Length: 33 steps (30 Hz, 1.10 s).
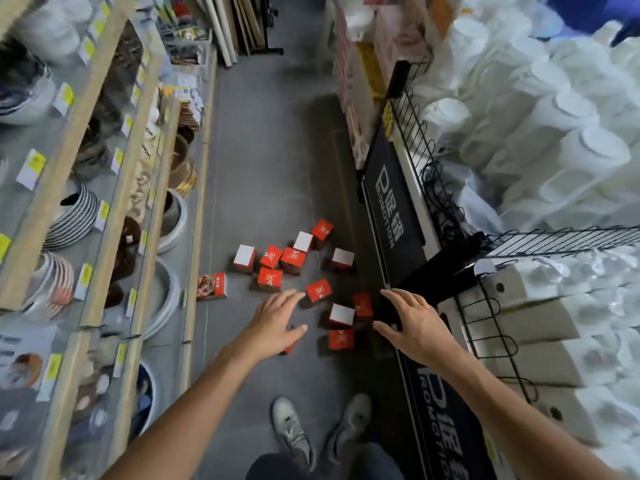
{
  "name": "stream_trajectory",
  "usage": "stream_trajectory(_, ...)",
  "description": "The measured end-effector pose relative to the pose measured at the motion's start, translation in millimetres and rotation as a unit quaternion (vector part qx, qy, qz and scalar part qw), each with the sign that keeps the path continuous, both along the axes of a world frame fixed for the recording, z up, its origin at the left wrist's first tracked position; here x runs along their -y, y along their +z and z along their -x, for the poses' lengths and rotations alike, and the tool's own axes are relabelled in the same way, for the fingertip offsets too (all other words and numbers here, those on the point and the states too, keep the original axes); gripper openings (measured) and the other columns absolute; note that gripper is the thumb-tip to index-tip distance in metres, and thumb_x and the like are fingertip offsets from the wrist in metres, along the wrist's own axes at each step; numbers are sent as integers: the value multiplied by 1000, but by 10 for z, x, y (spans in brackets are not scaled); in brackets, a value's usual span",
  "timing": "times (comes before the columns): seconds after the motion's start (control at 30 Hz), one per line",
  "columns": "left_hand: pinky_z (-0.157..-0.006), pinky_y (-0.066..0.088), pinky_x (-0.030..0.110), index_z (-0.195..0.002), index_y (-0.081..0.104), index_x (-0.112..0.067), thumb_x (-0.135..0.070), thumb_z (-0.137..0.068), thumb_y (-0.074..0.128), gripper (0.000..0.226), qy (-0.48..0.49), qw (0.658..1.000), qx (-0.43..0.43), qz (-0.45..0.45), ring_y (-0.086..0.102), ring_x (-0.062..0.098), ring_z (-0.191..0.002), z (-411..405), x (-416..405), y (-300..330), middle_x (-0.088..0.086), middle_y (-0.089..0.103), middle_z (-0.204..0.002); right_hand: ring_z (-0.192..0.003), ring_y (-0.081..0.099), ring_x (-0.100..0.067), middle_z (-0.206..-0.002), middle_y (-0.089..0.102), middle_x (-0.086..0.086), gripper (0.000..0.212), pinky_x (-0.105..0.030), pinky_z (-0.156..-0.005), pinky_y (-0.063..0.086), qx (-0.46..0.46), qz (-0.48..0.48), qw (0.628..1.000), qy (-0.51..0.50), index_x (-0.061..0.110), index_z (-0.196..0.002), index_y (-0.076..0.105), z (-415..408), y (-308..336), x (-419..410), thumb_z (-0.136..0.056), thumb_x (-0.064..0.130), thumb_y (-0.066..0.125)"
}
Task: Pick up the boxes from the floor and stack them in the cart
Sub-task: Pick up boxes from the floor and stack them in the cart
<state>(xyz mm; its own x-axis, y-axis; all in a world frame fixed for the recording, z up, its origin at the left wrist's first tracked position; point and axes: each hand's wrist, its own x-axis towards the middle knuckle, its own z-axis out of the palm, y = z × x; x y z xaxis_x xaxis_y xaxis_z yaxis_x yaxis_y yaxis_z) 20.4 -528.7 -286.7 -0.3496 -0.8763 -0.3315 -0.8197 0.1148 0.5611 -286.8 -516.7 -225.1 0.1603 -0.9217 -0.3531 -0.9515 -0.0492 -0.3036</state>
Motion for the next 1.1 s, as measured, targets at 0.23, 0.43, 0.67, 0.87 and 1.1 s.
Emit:
stream_trajectory(0.23,-115,27,35,-149,39,-18,-42,-86,58,70,-16,999,6,-34,38,24,-139,231,331,-849,2,40,-151,-145,32,-23,-157,38,2,73,-37,-118,29,-12,-76,997,-8,27,-155,32,135,-911,462,-94,58,56)
stream_trajectory(0.43,-117,28,37,-143,48,-16,-50,-82,50,70,13,1000,-2,-27,43,23,-136,308,483,-1989,2,49,-144,-143,35,-25,-156,39,1,74,-39,-117,31,-17,-127,992,-5,25,-155,32,204,-2178,907,-93,55,60)
stream_trajectory(0.67,-111,39,41,-142,48,-16,-50,-84,48,67,5,999,-8,-49,47,23,-133,442,575,-3600,3,50,-141,-141,37,-30,-154,40,0,81,-49,-113,37,4,-180,984,-16,33,-154,27,295,-3891,1287,-87,53,68)
stream_trajectory(0.87,-114,36,39,-145,43,-19,-53,-83,44,71,-2,998,-3,-63,44,20,-135,606,651,-4907,-1,46,-143,-142,36,-30,-154,43,-5,90,-47,-115,35,5,-146,989,-25,22,-155,32,440,-5272,1627,-82,45,79)
stream_trajectory(1.1,-112,30,27,-145,44,-21,-35,-85,69,67,20,996,-12,-85,43,16,-134,753,580,-6002,-3,48,-142,-145,32,-29,-157,37,-6,99,-41,-117,29,28,-126,992,15,18,-156,28,344,-6598,1673,-77,38,85)
